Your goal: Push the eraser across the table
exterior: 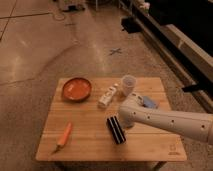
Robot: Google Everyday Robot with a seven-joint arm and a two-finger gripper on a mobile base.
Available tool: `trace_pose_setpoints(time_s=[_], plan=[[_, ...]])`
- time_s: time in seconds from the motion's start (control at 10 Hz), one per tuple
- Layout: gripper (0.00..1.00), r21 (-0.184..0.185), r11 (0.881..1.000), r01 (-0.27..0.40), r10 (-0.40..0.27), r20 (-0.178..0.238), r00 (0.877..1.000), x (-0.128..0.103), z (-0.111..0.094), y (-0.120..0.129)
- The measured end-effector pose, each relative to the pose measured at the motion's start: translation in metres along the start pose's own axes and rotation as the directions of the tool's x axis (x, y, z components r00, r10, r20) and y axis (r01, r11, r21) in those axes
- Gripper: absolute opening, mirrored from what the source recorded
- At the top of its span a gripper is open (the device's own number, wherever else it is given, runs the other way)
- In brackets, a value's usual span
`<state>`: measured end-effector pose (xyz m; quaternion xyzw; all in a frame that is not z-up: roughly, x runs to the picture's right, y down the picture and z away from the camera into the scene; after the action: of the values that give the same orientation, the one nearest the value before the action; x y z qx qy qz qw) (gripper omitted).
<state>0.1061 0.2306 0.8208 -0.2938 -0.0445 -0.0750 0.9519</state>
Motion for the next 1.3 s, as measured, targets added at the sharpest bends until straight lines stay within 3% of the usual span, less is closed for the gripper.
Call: trace_pose_setpoints(time_s=[0.4, 0.7, 1.0, 1.3], plan=[[0.05, 0.0, 1.0, 0.011, -0.011, -0.008, 1.0, -0.022, 0.001, -0.005], [0.05, 0.001, 1.0, 0.016, -0.016, -0.02, 1.0, -0.019, 0.001, -0.004], [0.05, 0.006, 1.0, 0.024, -0.023, -0.021, 1.0, -0.037, 0.003, -0.009], [0.05, 0.006, 0.999, 0.035, -0.034, -0.032, 0.999, -0.038, 0.003, -0.009]])
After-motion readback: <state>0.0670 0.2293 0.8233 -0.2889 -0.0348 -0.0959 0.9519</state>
